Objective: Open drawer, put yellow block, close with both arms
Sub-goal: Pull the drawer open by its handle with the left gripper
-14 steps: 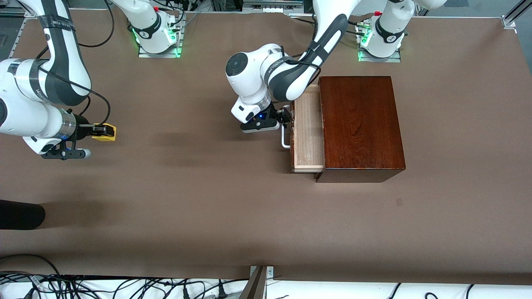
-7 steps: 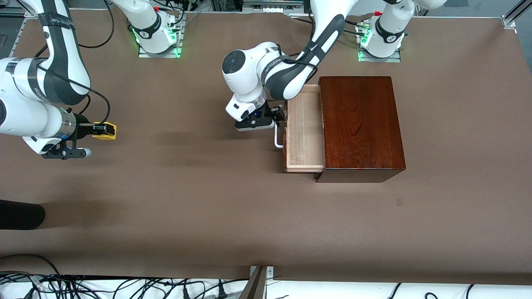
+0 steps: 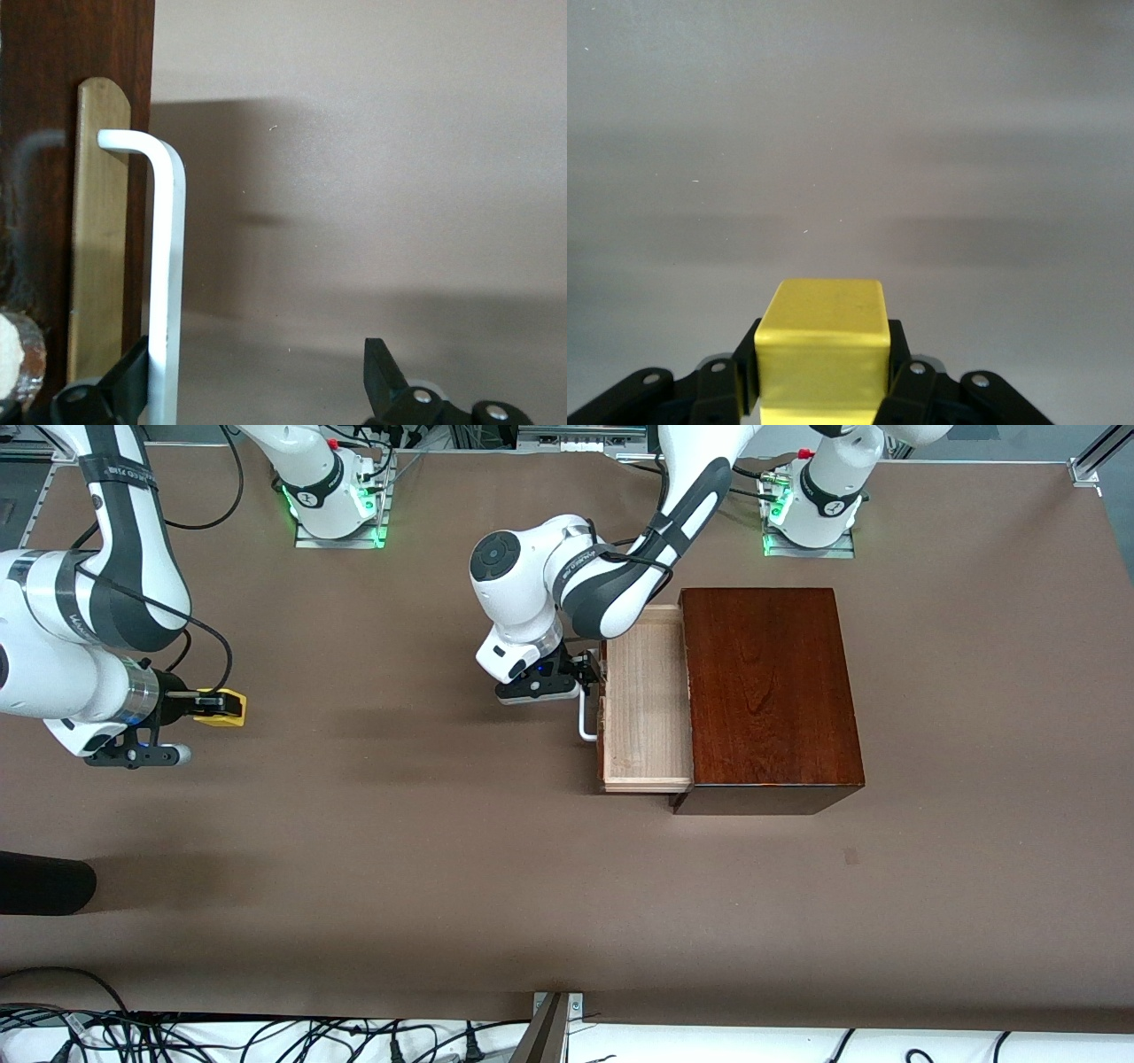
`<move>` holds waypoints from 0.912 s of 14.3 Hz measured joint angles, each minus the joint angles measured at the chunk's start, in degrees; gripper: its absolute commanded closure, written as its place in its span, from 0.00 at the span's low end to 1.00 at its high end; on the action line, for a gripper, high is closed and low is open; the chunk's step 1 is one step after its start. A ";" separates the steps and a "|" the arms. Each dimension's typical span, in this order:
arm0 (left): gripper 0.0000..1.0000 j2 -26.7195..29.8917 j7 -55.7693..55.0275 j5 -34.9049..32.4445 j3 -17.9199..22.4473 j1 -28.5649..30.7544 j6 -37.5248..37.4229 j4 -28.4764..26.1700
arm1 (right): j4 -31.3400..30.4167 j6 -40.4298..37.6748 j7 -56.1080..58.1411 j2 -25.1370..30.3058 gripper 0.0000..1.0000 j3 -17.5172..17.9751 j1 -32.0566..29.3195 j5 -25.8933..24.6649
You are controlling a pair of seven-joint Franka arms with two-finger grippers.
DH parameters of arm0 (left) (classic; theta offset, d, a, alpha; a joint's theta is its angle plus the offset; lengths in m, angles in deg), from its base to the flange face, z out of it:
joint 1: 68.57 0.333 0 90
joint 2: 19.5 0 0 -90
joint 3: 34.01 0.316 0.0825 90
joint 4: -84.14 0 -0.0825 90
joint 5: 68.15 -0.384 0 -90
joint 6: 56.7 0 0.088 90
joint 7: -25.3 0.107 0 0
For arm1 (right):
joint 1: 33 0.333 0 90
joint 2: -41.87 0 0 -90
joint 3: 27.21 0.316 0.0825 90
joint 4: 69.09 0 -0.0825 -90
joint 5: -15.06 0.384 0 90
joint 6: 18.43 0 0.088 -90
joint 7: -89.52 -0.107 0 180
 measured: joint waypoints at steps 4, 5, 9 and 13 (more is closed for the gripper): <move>0.00 0.06 -0.02 0.30 -0.44 -0.24 -2.65 1.03 | 0.69 -0.01 -0.07 -0.60 0.93 -0.05 -0.01 0.00; 0.00 0.16 -0.08 0.35 -0.64 -0.39 -3.89 1.65 | 0.69 -0.01 -0.07 -0.66 0.93 -0.11 -0.02 0.00; 0.00 1.83 -0.20 0.43 -0.90 -0.47 -9.13 2.93 | 2.08 -0.68 -1.25 -0.68 0.93 -0.06 0.01 0.00; 0.00 6.57 1.26 1.89 -1.59 1.12 -16.46 3.84 | 5.81 -4.76 -1.95 -0.67 0.93 0.30 0.29 -0.01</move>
